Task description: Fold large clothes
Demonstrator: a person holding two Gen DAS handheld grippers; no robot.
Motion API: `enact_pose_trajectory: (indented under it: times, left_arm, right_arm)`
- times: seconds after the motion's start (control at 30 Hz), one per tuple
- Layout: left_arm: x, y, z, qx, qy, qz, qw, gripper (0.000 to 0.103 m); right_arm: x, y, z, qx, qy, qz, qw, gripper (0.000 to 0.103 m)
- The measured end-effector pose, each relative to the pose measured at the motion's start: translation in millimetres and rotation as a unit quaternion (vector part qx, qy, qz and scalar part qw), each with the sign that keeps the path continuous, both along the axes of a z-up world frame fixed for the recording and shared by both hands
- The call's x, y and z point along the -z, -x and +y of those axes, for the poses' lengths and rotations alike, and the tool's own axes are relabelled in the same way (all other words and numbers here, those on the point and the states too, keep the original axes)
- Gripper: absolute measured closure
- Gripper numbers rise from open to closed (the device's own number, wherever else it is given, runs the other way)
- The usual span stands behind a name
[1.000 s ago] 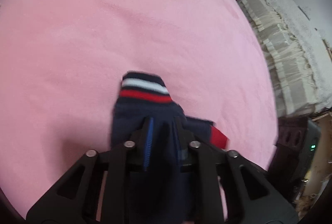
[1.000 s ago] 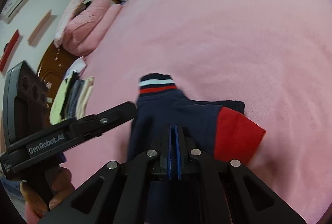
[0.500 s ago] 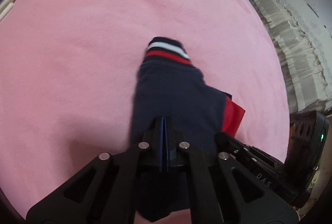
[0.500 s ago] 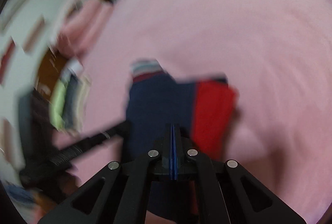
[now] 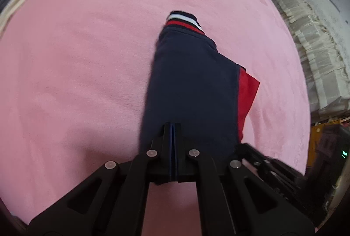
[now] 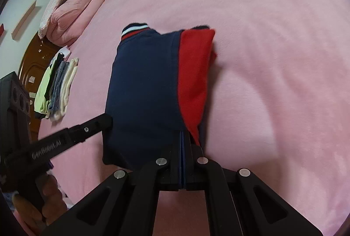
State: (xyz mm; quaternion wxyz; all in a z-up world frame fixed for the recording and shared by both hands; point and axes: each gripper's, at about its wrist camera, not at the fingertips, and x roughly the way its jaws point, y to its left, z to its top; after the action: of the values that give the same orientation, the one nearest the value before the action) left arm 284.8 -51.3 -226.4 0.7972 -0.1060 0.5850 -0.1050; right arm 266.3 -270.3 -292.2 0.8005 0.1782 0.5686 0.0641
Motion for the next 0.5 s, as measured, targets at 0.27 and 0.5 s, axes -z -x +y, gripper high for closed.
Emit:
enact_pose_trajectory:
  times: [0.27, 0.5]
  left_arm:
    - [7, 23, 19, -0.026, -0.027, 0.071, 0.9967, 0.102]
    - [-7, 40, 25, -0.026, -0.095, 0.088, 0.9913, 0.099]
  right_arm:
    - [-15, 26, 18, -0.054, 0.040, 0.043, 0.997, 0.103]
    - [-33, 38, 8, -0.026, 0.048, 0.057, 0.997, 0.097]
